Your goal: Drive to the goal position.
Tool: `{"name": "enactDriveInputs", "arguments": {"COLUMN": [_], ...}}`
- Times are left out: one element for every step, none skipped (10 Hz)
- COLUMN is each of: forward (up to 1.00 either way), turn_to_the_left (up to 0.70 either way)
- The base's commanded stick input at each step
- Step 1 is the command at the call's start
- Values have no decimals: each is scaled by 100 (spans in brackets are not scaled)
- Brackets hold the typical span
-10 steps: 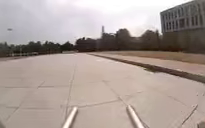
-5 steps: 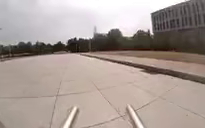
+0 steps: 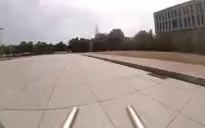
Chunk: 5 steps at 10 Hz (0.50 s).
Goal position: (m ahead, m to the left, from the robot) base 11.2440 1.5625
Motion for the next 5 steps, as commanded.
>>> {"name": "enactDriveInputs", "arguments": {"forward": [70,70,70,70,70], "turn_to_the_left": [0,0,0,0,0]}}
